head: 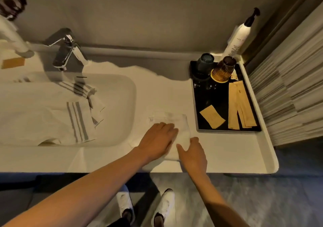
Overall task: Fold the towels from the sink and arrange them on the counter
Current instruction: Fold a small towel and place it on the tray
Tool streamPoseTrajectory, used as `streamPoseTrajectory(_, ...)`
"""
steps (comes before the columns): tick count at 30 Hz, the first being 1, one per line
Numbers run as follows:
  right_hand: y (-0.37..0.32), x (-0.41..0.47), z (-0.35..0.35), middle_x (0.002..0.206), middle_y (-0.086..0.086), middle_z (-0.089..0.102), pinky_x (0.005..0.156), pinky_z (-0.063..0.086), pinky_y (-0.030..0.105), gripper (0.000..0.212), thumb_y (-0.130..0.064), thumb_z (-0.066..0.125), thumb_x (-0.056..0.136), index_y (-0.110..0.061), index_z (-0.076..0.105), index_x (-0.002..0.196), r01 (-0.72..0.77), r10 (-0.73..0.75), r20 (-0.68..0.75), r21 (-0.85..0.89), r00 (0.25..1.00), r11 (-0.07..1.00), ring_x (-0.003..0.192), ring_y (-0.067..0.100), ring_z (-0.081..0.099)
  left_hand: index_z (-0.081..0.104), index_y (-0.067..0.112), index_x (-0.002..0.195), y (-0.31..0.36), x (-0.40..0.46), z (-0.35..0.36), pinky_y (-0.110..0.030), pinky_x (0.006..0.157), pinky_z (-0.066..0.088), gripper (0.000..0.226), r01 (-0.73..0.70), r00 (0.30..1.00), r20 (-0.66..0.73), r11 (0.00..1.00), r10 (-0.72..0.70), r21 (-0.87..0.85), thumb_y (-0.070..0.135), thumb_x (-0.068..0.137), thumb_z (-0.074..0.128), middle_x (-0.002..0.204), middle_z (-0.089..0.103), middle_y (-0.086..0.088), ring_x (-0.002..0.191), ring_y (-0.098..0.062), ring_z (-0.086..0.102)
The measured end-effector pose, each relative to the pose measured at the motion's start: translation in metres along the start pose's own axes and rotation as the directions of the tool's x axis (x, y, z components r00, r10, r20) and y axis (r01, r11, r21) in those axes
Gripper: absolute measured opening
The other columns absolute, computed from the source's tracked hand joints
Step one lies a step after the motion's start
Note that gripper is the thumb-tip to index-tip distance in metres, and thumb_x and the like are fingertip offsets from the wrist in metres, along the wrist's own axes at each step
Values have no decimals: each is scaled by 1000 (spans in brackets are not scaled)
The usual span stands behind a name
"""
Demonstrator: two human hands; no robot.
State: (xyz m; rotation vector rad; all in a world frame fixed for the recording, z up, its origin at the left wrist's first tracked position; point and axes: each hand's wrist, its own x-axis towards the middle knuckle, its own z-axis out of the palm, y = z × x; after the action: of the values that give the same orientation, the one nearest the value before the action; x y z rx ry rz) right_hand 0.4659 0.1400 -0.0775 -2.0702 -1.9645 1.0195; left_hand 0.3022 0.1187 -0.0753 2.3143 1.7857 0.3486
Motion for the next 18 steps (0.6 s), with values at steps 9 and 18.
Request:
streamPoseTrajectory(9,-1,5,-9,111,8,61,77,49,33,33,-40,51,93,-13,52,112,-70,71,11,-20,997,997,100,28,62,14,21,157,-24,44,21,-39,123,-3,52,-89,977,191,995,95,-36,28,107,25,164,7,5,151,-10,3)
streamPoseTrajectory(18,-6,41,-28,102,3,67,78,59,47,68,-54,73,59,-18,58,114,-273,171,265,418,949,867,89,25,67,73,14,92,0,-25,-22,-38,72,58,26,595,758,366,342,-539,-727,11,100,48,85,75,-8,73,-21,71)
